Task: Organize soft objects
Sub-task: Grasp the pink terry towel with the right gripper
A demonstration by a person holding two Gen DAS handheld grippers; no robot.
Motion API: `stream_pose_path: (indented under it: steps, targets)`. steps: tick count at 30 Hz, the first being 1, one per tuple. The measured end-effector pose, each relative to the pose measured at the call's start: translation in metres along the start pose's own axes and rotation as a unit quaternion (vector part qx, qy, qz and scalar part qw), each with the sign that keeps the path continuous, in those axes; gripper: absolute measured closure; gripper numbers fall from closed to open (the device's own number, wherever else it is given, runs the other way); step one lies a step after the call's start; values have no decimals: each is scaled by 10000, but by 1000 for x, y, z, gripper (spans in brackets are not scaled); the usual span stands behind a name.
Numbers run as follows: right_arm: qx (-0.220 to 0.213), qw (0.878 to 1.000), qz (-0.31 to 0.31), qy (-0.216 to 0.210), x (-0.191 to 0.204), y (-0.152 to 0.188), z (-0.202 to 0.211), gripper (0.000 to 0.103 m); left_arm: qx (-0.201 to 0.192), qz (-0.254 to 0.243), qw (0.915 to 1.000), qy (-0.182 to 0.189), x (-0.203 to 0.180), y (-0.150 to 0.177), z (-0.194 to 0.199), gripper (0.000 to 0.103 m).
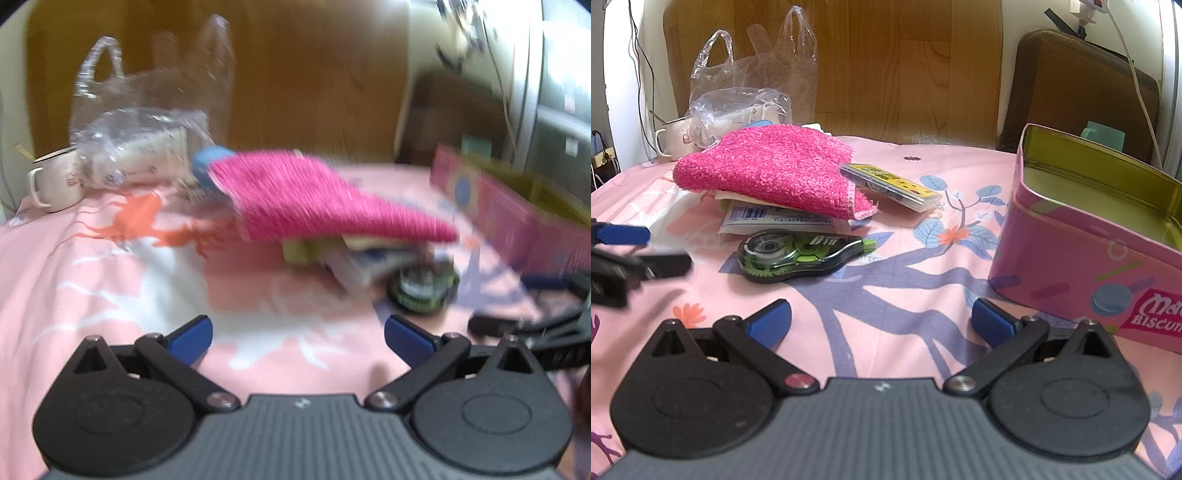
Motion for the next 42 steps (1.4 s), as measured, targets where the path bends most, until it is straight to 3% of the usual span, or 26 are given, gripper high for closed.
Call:
stream_pose_path:
  steps: [3,5,8,11,17,20,23,24,25,30,33,38,42]
  targets:
    - [-53,9999,-78,141,-1,1,3,0,-491,414,9978,165,13,6,13,0]
    - [-349,9993,-105,91,-3,1,11,10,-798,767,9938,123,23,11,21,0]
    - [-791,9952,-259,-513,-8,-8,28,19,-995,1190,9879,-56,34,13,27,0]
    - [-994,9889,-260,-1069,-5,-33,33,20,-1035,1329,9856,-150,36,12,27,0]
    - [-755,9870,575,-1297,30,-74,1,20,-1180,1274,9846,-219,35,11,30,2]
    - [-429,9850,561,-1577,41,-89,-21,23,-1239,1366,9826,-204,37,12,31,6]
    - [-142,9831,370,-1788,43,-93,-33,52,-1208,1482,9814,-166,41,12,30,7]
    - [-211,9833,394,-1764,45,-92,-28,78,-1199,1505,9812,-145,42,12,29,7]
    - [-210,9819,429,-1831,45,-92,-24,90,-1208,1530,9807,-126,43,12,29,7]
    - [-566,9834,658,-1596,44,-70,15,93,-1253,1597,9792,-70,46,14,31,6]
    - [-788,9807,575,-1692,28,-48,44,93,-1288,1649,9779,-31,48,14,32,4]
    - [-1027,9738,-157,-2021,-17,-15,78,93,-1333,1795,9745,183,55,17,35,3]
    - [-1074,9758,-757,-1749,-46,0,86,93,-1283,1873,9735,288,57,17,34,3]
Point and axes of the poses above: each gripper's, at about its wrist camera, not at the fingertips, and z roughly against the way its jaws point, x to its left, y to its underside, the point moved 1 cm from there along -z, roughly the way its jaws point, and after that the axes turned 10 degrees about x, right-handed, at the moved point
